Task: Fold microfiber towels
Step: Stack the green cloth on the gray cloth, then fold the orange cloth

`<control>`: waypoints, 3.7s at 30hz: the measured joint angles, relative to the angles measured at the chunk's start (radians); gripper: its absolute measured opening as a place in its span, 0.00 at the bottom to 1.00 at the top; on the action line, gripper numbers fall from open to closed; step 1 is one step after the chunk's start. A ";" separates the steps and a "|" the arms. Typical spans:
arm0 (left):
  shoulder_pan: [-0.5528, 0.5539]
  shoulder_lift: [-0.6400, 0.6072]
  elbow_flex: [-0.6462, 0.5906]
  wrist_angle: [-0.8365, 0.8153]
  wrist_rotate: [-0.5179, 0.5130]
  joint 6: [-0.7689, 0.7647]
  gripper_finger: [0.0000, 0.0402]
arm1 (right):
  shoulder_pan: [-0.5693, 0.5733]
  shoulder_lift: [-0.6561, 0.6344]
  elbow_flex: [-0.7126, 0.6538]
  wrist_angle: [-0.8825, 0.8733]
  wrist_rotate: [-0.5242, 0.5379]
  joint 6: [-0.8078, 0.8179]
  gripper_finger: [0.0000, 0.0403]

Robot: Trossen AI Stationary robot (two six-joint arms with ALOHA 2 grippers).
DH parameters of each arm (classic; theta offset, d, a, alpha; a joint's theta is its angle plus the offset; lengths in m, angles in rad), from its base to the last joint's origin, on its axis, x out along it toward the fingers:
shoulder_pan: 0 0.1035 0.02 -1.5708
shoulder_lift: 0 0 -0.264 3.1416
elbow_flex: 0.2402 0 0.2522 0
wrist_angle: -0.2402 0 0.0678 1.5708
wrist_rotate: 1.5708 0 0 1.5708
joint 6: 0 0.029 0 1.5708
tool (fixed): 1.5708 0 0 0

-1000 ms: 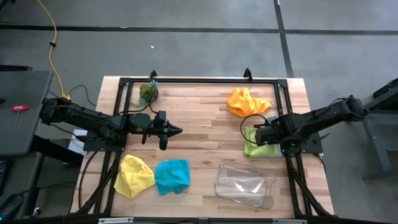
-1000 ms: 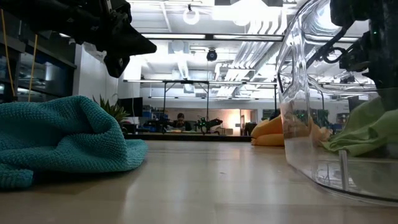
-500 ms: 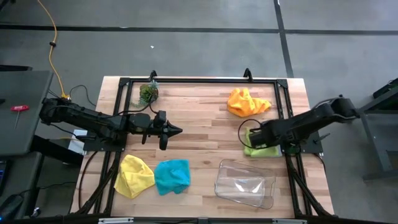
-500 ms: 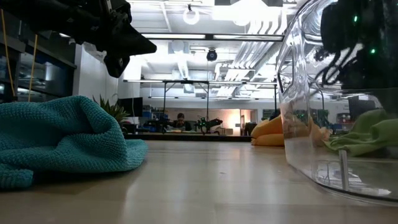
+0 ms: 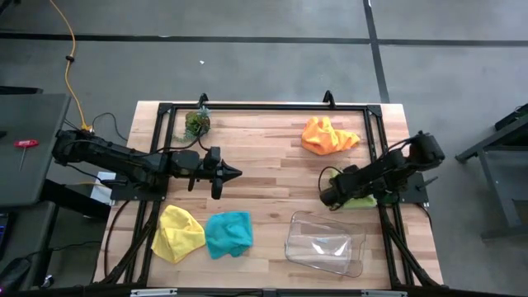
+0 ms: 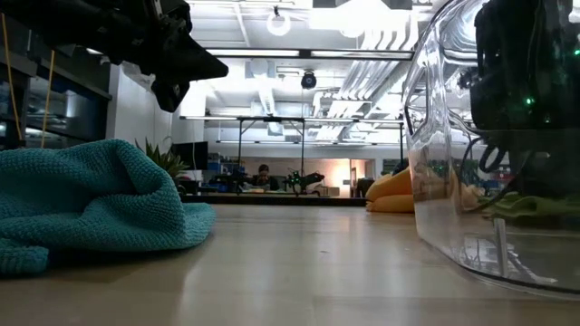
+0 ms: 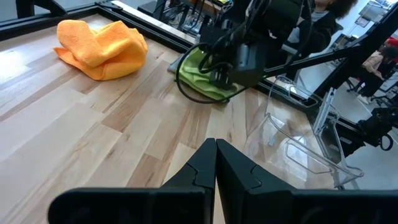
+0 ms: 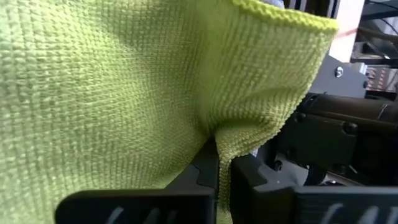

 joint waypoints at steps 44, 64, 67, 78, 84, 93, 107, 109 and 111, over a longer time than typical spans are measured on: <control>0.001 0.000 0.075 0.010 0.037 0.043 0.00 | -0.111 -0.127 0.400 0.503 0.342 -0.712 0.49; 0.052 -0.054 0.236 -0.222 -0.017 0.261 0.00 | -0.636 -0.780 -0.034 0.627 0.236 -0.762 0.43; 0.076 -0.055 0.236 -0.218 -0.047 0.224 0.00 | -0.734 -0.737 -0.034 0.617 0.162 -0.803 0.30; 0.086 -0.055 0.236 -0.217 -0.067 0.179 0.00 | -0.911 -0.333 -0.035 0.747 0.152 -0.883 0.01; 0.071 -0.055 0.236 -0.218 -0.080 0.180 0.00 | -0.874 -0.121 -0.021 0.949 0.062 -0.835 0.00; 0.072 -0.055 0.236 -0.288 -0.140 0.183 0.00 | -0.583 0.116 0.199 1.064 -0.061 -0.845 0.00; 0.073 -0.026 0.209 -0.517 -0.162 0.182 0.00 | -0.354 0.055 0.448 0.921 -0.080 -1.087 0.00; 0.077 -0.006 0.206 -0.515 -0.181 0.171 0.00 | -0.356 -0.006 0.446 0.876 -0.044 -1.100 0.00; 0.094 0.024 0.207 -0.488 -0.182 0.140 0.01 | -0.356 -0.074 0.446 0.816 0.011 -1.107 0.00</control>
